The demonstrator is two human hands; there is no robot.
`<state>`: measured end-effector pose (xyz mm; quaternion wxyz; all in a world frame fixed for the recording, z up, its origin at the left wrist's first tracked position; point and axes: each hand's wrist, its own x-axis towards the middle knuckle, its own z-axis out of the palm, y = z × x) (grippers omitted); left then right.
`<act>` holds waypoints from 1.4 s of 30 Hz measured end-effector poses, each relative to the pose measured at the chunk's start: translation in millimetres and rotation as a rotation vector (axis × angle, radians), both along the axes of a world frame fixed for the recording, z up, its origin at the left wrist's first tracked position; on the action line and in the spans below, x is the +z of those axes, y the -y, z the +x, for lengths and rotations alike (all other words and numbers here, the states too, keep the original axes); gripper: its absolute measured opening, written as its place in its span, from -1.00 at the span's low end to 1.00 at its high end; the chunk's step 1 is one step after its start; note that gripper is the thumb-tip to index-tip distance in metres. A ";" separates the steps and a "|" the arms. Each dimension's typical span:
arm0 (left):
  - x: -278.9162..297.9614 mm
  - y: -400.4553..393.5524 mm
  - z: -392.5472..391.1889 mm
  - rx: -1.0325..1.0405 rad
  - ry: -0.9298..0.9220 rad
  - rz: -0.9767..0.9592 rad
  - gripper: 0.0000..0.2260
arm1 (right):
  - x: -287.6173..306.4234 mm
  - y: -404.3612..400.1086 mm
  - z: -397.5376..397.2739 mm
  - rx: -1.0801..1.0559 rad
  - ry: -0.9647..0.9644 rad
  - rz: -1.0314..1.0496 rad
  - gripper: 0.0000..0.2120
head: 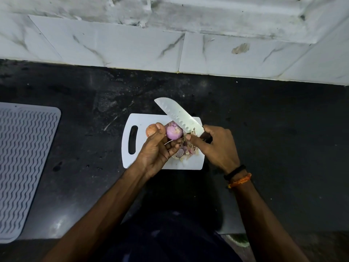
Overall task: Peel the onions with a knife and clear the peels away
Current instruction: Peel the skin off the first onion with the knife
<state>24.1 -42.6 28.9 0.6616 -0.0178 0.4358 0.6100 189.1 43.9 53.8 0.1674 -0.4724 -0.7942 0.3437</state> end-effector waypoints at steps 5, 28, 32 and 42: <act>-1.5 -1.3 0.7 -0.013 -0.028 -0.024 -0.38 | 1.4 -1.0 -4.1 -0.005 0.096 0.124 -0.40; -0.3 -2.5 3.9 0.059 -0.033 -0.046 -0.21 | 1.4 -2.1 -11.2 0.018 0.109 0.161 -0.41; -0.1 -1.7 3.4 0.081 -0.006 -0.058 -0.26 | -0.2 0.9 -10.4 0.047 0.098 0.150 -0.44; 5.3 0.0 3.4 0.066 0.076 -0.050 -0.36 | -1.5 0.8 -14.4 0.008 0.051 0.110 -0.46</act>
